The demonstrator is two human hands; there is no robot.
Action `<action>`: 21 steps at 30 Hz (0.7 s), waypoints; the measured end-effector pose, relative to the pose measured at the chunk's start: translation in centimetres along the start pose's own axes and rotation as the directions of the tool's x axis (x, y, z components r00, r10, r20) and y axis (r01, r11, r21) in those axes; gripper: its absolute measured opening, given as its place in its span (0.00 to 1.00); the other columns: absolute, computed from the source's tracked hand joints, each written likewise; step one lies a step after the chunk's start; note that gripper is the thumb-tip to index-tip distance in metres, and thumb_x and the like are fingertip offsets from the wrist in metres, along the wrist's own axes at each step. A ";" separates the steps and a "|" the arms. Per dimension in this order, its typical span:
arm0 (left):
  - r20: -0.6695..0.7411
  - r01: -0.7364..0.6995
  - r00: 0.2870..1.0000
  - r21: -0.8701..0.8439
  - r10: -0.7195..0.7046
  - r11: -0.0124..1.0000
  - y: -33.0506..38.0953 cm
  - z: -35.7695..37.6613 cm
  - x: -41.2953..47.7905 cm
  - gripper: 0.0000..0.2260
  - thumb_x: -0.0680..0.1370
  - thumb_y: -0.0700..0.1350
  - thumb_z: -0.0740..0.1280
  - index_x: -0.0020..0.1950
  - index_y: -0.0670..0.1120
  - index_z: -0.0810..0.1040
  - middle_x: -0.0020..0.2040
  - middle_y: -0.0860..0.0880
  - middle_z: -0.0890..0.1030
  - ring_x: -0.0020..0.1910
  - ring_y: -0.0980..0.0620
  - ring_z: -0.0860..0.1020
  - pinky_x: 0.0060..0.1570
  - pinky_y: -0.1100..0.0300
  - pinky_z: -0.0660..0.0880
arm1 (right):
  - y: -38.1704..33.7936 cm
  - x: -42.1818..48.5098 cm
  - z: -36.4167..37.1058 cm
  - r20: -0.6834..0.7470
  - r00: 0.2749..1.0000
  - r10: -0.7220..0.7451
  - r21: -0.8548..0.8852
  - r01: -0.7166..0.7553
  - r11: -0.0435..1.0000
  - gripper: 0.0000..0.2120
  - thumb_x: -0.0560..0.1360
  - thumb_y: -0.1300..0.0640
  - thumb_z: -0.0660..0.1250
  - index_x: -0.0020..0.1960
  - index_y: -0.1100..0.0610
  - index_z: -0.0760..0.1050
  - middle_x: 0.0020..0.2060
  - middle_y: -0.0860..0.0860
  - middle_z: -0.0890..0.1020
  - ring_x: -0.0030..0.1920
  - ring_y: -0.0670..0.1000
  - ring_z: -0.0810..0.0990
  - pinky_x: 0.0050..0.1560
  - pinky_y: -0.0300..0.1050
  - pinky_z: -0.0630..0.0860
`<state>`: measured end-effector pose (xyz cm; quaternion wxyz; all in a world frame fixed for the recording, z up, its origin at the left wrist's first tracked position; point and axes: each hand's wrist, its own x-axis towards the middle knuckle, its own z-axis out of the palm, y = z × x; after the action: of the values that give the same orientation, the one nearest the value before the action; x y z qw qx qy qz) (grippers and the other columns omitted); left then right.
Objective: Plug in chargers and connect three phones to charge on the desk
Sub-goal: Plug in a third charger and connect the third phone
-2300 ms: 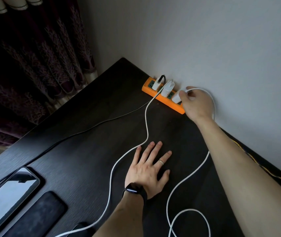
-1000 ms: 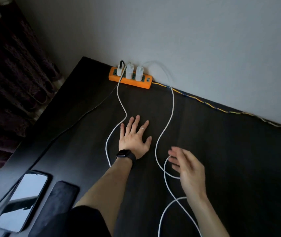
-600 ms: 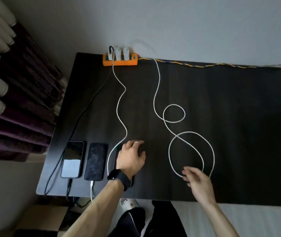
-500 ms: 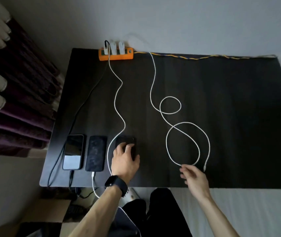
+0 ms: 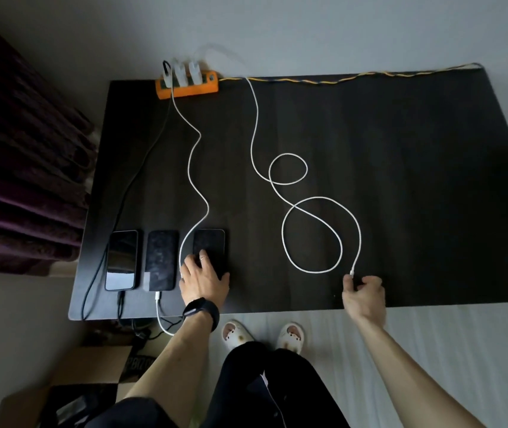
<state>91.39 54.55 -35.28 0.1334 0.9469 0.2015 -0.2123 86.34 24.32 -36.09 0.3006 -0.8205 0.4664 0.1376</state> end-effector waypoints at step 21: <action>0.552 0.581 0.777 -0.814 0.304 -0.008 6.3 -8.3 -5.5 0.16 0.68 0.52 0.76 0.39 0.47 0.70 0.32 0.47 0.75 0.33 0.49 0.72 0.38 0.55 0.71 | -1.2 -2.1 -11.9 -0.155 0.941 -0.301 0.564 0.335 0.755 0.07 0.82 0.54 0.62 0.56 0.48 0.77 0.43 0.50 0.82 0.32 0.48 0.81 0.41 0.47 0.80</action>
<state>92.46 49.99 -24.47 0.7883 0.4133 0.3381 -0.3058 85.64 18.81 -25.27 0.5431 -0.7592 0.3478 -0.0874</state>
